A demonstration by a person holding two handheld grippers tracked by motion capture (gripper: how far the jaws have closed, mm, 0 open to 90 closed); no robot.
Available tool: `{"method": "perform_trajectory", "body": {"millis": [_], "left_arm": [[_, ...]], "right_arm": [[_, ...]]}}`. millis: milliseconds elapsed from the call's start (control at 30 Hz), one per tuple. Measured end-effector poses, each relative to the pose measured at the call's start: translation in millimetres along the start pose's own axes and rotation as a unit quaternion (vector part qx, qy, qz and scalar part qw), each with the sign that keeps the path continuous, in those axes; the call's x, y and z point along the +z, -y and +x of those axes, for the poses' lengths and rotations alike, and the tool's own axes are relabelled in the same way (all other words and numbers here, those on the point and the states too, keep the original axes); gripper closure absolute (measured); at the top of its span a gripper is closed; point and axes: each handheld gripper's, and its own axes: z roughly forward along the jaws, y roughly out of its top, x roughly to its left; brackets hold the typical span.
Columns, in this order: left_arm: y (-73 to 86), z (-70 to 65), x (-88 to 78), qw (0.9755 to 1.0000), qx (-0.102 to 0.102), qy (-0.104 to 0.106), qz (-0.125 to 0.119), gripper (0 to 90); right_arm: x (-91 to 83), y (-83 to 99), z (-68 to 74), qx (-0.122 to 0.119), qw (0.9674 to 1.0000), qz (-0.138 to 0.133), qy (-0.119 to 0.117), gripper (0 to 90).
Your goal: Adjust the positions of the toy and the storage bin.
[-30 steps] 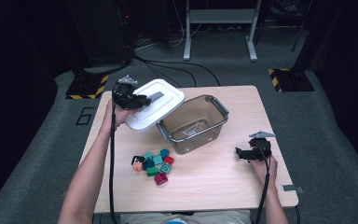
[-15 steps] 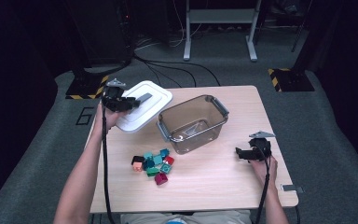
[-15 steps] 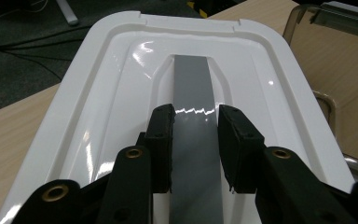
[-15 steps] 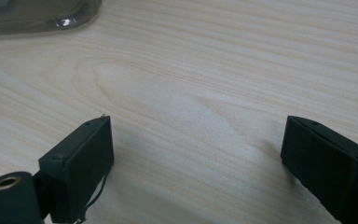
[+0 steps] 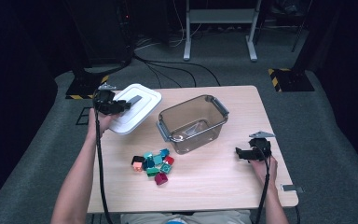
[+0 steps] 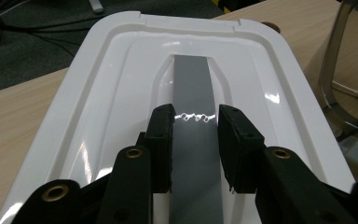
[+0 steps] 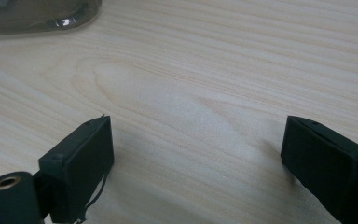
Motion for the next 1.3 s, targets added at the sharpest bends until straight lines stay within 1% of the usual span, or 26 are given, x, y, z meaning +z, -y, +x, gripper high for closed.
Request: {"method": "perform_trajectory", "body": {"millis": [33,67,133,167,233,267,333,400,433,467,500,567,733,767,800,833,867,900,933,967,1000,1100,1133,1300], "left_arm": [[1.5,1.3,0.4,1.0,-0.002,-0.001,0.003,66.5],[4.0,2.1,1.4,0.9999,-0.013,-0.003,0.002,66.5],[8.7,5.2,3.2,0.9998,-0.016,-0.007,0.005,66.5],[13.3,7.3,5.6,0.9997,-0.021,-0.013,0.009,66.5],[18.1,9.8,8.6,0.9995,-0.027,-0.016,0.009,66.5],[18.1,9.8,8.6,0.9995,-0.027,-0.016,0.009,66.5],[24.8,12.8,13.2,0.9989,-0.043,-0.018,0.008,66.5],[27.0,13.7,14.9,0.9988,-0.046,-0.019,0.007,66.5],[31.6,15.4,18.4,0.9984,-0.051,-0.021,0.013,66.5],[34.3,15.6,20.7,0.998,-0.058,-0.021,0.012,66.5],[34.3,15.6,20.7,0.998,-0.058,-0.021,0.012,66.5],[40.4,17.3,26.2,0.9974,-0.068,-0.02,0.014,66.5],[54.2,20.7,36.9,0.9962,-0.08,-0.022,0.025,66.5],[54.2,20.7,36.9,0.9962,-0.08,-0.022,0.025,66.5],[57.5,21.4,40.5,0.9956,-0.088,-0.026,0.022,66.5],[58.8,22.6,41.6,0.9956,-0.087,-0.024,0.027,66.5],[58.8,22.6,41.6,0.9956,-0.087,-0.024,0.027,66.5],[60.1,22.1,43.8,0.9952,-0.09,-0.026,0.026,66.5],[62.4,21.3,47.1,0.9952,-0.089,-0.029,0.029,66.5],[62.4,21.3,47.1,0.9952,-0.089,-0.029,0.029,66.5],[64.4,21.1,49.5,0.9949,-0.091,-0.027,0.034,66.5],[71.2,21.1,55.3,0.9945,-0.093,-0.031,0.038,66.5],[71.2,21.1,55.3,0.9945,-0.093,-0.031,0.038,66.6],[77.4,25.1,59.6,0.9932,-0.102,-0.035,0.042,66.5]], "right_arm": [[0.0,0.0,-0.1,-0.001,1.0,0.0,0.001,8.5],[0.0,0.0,-0.1,-0.001,1.0,0.0,0.001,8.5],[0.0,0.0,-0.1,-0.001,1.0,0.0,0.001,8.6],[0.0,0.0,-0.1,-0.001,1.0,0.0,0.001,8.6],[0.0,0.0,-0.1,-0.001,1.0,0.0,0.001,8.6],[0.0,0.0,-0.1,-0.001,1.0,0.0,0.001,8.6],[0.0,0.0,-0.1,-0.001,1.0,0.0,0.001,8.6],[0.0,0.0,0.1,-0.001,1.0,0.001,0.0,8.6],[0.2,0.0,0.2,-0.002,1.0,0.001,0.002,8.6],[0.1,-0.1,0.2,-0.002,1.0,0.001,0.002,8.6],[0.1,-0.1,0.2,-0.002,1.0,0.001,0.002,8.6],[0.2,0.0,0.2,-0.002,1.0,0.001,0.002,8.6],[0.2,-0.1,0.3,-0.002,1.0,0.001,0.002,8.6],[0.2,0.0,0.2,-0.002,1.0,0.001,0.002,8.6],[0.2,0.0,0.2,-0.002,1.0,0.001,0.002,8.6],[0.2,0.0,0.2,-0.002,1.0,0.001,0.002,8.6],[0.2,0.0,0.2,-0.002,1.0,0.001,0.002,8.6],[0.2,0.0,0.2,-0.002,1.0,0.001,0.002,8.6],[0.2,-0.1,0.3,-0.002,1.0,0.001,0.002,8.5],[0.2,-0.1,0.3,-0.002,1.0,0.001,0.002,8.5],[0.3,-0.2,0.9,0.002,1.0,0.0,0.001,8.5],[0.4,-0.2,0.9,0.001,1.0,-0.001,0.003,8.5],[0.4,-0.2,1.0,0.001,1.0,0.0,0.001,8.5],[0.5,-0.1,1.0,0.001,1.0,-0.001,0.002,8.5]]}}
